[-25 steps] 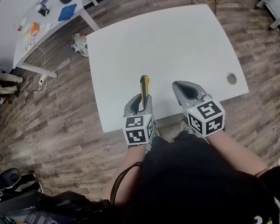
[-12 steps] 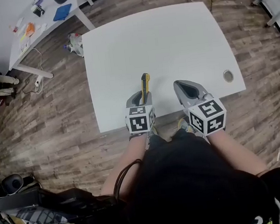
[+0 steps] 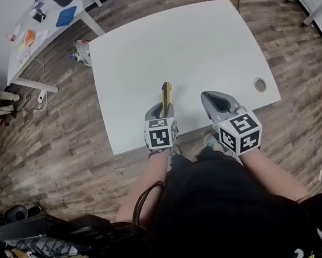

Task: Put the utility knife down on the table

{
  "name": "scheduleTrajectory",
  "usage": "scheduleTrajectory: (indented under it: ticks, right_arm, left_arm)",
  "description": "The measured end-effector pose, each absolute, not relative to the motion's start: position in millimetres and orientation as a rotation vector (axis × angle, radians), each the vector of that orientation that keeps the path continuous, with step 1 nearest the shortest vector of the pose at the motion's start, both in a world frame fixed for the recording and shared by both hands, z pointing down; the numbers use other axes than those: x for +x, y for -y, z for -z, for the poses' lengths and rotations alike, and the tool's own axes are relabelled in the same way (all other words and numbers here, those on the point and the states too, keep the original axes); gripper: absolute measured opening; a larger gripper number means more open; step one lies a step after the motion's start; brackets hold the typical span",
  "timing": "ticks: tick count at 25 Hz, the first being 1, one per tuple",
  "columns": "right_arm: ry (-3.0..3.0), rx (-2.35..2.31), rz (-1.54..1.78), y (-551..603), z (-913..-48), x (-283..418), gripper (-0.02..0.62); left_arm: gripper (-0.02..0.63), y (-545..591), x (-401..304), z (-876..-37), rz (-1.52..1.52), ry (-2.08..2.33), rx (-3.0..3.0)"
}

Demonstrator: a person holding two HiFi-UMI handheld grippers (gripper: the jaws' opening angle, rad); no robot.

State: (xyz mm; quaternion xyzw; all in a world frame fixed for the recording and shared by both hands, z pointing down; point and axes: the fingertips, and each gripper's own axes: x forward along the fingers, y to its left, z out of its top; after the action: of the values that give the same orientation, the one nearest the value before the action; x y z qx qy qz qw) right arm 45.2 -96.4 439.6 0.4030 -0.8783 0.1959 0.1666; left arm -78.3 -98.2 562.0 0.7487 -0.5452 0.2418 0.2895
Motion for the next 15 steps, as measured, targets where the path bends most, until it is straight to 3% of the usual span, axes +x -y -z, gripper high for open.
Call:
scheduleTrajectory:
  ticks: [15]
  right_arm:
    - [2.473,1.191,-0.587,104.3,-446.5,60.5,0.026]
  left_arm:
    - [0.123,109.6,-71.0,-579.9,-0.674,1.421,1.979]
